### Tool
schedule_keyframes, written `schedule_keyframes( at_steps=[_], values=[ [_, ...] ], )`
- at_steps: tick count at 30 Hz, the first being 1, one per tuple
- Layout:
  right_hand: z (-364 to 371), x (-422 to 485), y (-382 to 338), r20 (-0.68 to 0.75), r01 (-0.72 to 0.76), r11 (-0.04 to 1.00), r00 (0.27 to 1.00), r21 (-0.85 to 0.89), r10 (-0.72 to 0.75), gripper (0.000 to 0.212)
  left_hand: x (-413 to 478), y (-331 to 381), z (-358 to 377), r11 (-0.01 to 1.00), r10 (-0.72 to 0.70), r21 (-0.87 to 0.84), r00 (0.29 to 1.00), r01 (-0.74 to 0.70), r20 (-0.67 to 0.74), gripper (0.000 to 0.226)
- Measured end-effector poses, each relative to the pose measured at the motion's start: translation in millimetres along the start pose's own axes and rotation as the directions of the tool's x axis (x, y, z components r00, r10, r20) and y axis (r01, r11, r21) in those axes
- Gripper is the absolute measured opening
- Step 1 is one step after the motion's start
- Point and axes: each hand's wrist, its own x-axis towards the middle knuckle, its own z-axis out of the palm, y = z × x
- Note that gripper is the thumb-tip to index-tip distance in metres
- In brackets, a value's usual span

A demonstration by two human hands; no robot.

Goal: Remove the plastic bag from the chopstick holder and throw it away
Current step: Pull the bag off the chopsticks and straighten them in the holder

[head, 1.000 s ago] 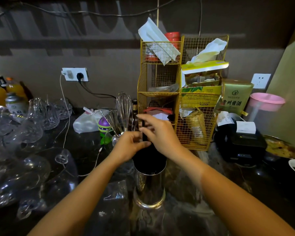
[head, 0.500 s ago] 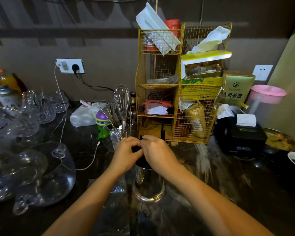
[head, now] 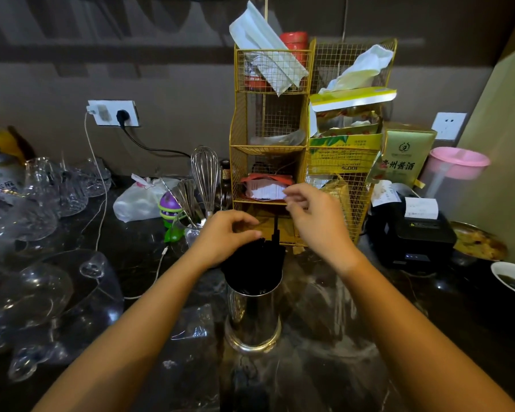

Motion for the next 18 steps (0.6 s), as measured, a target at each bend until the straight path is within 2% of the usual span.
schedule_keyframes(
  at_steps=[2, 5, 8, 12, 18],
  values=[
    [-6.5, 5.2, 12.6, 0.021, -0.068, 0.998, 0.997, -0.016, 0.068, 0.028, 9.5, 6.4, 0.7, 1.0, -0.019, 0.023, 0.994, 0.016, 0.103, 0.033],
    [-4.0, 5.0, 29.1, 0.179, -0.182, 0.983, 0.966, -0.032, 0.185, 0.036, 22.7, 11.0, 5.3, 0.995, -0.058, 0.088, 0.968, 0.038, 0.245, 0.041],
    [6.7, -0.2, 41.5, 0.303, -0.233, 0.97, 0.921, -0.071, 0.244, 0.047, 32.5, 13.6, 10.7, 0.987, -0.08, 0.16, 0.938, 0.026, 0.337, 0.032],
    [17.7, -2.5, 49.0, 0.364, -0.247, 0.968, 0.898, -0.051, 0.249, 0.044, 37.2, 16.2, 16.3, 0.97, -0.079, 0.243, 0.934, -0.009, 0.348, 0.024],
    [24.1, 2.6, 52.0, 0.416, -0.277, 0.959, 0.879, 0.053, 0.231, 0.016, 38.7, 14.8, 21.1, 0.956, -0.068, 0.291, 0.952, -0.024, 0.299, 0.023]
  ],
)
